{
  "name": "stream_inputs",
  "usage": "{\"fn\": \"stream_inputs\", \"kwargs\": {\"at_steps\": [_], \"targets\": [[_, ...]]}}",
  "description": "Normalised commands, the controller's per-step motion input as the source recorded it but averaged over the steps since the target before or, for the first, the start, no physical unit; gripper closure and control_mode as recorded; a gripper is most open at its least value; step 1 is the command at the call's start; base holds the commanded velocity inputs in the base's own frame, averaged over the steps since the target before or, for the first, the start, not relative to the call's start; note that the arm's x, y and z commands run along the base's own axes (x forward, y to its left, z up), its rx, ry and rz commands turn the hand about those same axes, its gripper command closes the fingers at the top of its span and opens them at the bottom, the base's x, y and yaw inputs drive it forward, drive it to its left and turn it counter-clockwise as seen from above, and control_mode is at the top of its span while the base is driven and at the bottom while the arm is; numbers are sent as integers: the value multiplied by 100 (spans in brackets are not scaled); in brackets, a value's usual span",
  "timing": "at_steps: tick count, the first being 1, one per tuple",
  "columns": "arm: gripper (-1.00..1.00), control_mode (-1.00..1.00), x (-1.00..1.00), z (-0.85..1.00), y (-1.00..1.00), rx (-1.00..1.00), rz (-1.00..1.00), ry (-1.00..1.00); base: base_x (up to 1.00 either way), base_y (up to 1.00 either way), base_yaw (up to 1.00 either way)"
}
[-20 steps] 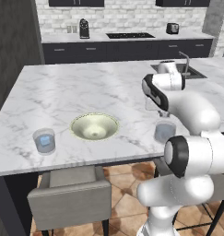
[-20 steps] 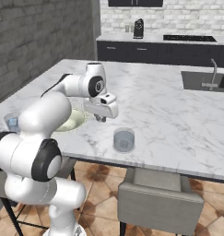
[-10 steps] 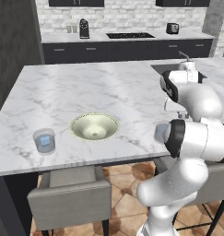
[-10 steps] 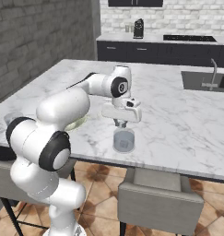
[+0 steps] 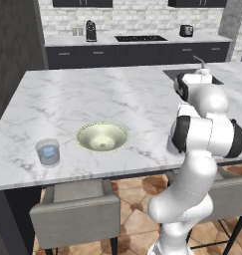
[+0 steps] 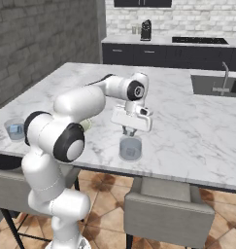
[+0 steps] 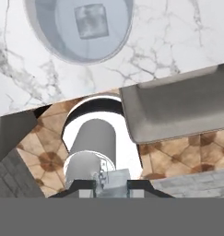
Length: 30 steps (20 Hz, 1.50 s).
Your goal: There are four ice cubes in the ice bowl. Place two ice cubes in each glass of water.
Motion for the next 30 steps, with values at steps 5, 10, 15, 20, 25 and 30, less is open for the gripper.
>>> {"fn": "stream_inputs", "kwargs": {"at_steps": [5,10,15,20,25,30], "targets": [[100,-100,23,-18,0,3,0,8,0,0,0],[100,-100,2,-10,0,0,0,1,0,0,0],[100,-100,8,-11,8,0,0,0,0,0,0],[100,-100,31,-14,17,0,0,0,0,0,0],[100,-100,41,-9,0,0,0,0,0,0,0],[100,-100,33,-14,0,0,0,0,0,0,0]]}}
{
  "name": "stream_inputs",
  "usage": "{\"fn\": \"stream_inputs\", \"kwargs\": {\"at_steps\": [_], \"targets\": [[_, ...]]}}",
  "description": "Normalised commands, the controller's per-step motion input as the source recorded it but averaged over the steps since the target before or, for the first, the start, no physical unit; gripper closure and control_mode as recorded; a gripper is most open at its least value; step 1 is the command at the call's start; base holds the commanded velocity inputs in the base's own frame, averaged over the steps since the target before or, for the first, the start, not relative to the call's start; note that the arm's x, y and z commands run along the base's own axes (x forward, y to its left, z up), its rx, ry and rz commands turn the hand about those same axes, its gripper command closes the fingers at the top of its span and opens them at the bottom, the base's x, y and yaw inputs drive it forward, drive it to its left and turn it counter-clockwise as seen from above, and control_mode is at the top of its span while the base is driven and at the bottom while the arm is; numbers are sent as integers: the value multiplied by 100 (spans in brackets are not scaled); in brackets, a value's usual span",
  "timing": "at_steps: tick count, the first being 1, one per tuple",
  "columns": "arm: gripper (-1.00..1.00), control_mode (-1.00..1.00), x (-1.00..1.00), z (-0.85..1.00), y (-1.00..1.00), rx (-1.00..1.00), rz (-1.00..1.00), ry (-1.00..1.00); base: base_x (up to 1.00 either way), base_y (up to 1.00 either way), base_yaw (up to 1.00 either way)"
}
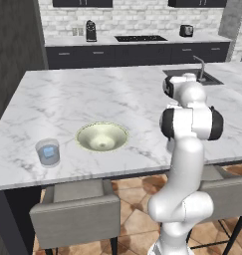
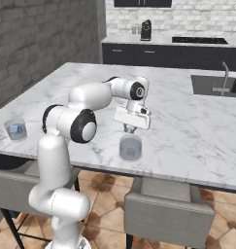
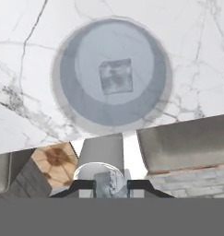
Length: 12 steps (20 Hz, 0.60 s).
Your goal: There are four ice cubes in the ice bowl. Place two ice cubes in each glass of water.
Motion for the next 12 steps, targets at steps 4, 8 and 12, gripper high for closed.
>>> {"fn": "stream_inputs", "kwargs": {"at_steps": [4,8,12], "targets": [[100,-100,38,-17,0,0,0,-3,0,0,0],[100,-100,19,-23,0,0,0,-3,0,0,0],[100,-100,24,-19,0,0,0,-7,0,0,0]]}}
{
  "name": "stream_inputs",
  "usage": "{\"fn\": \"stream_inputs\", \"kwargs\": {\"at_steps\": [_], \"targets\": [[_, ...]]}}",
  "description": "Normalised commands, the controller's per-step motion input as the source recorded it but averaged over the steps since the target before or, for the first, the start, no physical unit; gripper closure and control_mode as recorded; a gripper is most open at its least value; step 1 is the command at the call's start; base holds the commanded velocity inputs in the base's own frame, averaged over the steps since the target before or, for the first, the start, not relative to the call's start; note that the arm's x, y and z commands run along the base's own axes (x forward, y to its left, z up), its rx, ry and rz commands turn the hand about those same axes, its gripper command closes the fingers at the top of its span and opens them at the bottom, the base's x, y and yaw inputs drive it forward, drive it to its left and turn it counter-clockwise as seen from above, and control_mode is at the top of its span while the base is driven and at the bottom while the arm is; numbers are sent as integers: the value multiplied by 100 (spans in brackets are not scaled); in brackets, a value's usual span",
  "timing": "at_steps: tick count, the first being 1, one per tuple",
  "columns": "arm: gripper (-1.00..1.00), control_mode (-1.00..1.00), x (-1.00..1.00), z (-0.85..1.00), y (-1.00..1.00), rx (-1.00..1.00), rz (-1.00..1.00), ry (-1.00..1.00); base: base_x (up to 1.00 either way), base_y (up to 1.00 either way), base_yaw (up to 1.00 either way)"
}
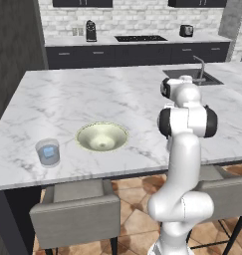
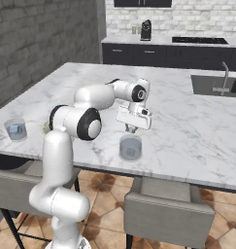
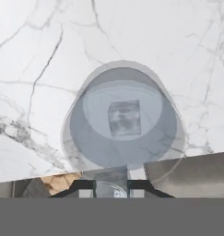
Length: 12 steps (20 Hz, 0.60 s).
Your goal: There are four ice cubes in the ice bowl. Place two ice cubes in each glass of water.
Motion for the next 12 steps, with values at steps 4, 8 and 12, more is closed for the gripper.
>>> {"fn": "stream_inputs", "kwargs": {"at_steps": [4,8,12], "targets": [[100,-100,8,-5,0,0,0,-6,0,0,0],[100,-100,5,-8,-4,0,0,-7,0,0,0],[100,-100,0,-4,0,-3,0,-19,0,0,0]]}}
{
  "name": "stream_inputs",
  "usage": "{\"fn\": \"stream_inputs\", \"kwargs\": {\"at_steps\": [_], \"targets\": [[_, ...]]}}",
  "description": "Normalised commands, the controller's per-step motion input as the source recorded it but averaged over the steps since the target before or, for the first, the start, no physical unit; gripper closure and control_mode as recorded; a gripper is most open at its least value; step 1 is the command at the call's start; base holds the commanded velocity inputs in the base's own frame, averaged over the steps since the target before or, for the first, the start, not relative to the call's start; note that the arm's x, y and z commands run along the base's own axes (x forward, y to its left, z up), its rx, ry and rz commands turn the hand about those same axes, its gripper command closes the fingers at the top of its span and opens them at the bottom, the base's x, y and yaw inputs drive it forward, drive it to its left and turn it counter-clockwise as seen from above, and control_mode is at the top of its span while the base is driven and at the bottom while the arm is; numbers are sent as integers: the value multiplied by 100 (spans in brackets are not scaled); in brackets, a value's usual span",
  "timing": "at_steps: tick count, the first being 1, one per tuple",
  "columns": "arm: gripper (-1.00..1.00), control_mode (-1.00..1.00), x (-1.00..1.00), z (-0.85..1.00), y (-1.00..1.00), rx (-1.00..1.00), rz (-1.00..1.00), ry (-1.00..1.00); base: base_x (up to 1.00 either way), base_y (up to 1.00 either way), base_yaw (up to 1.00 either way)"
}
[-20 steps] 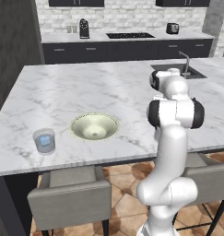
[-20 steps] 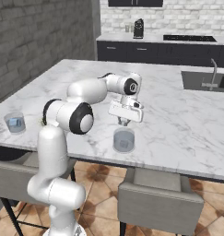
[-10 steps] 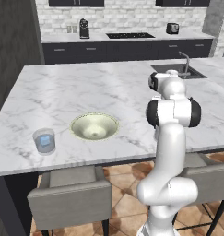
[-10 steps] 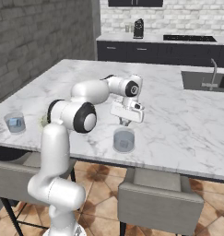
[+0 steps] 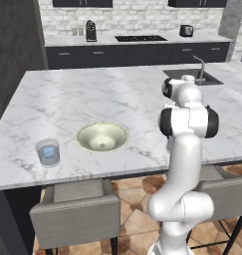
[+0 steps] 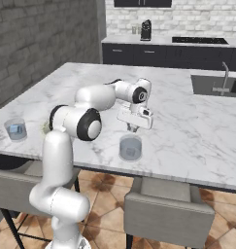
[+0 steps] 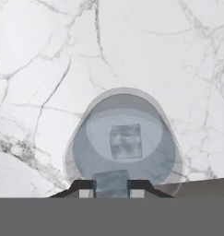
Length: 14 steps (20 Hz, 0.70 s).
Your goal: There are four ice cubes in the ice bowl. Place two ice cubes in each glass of water.
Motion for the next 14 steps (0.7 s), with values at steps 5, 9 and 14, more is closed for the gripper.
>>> {"fn": "stream_inputs", "kwargs": {"at_steps": [5,9,14], "targets": [[100,-100,-1,-12,0,-3,0,-14,0,0,0],[100,-100,-6,-36,0,-2,0,-13,0,0,0],[100,-100,0,-10,0,-2,0,-6,0,0,0]]}}
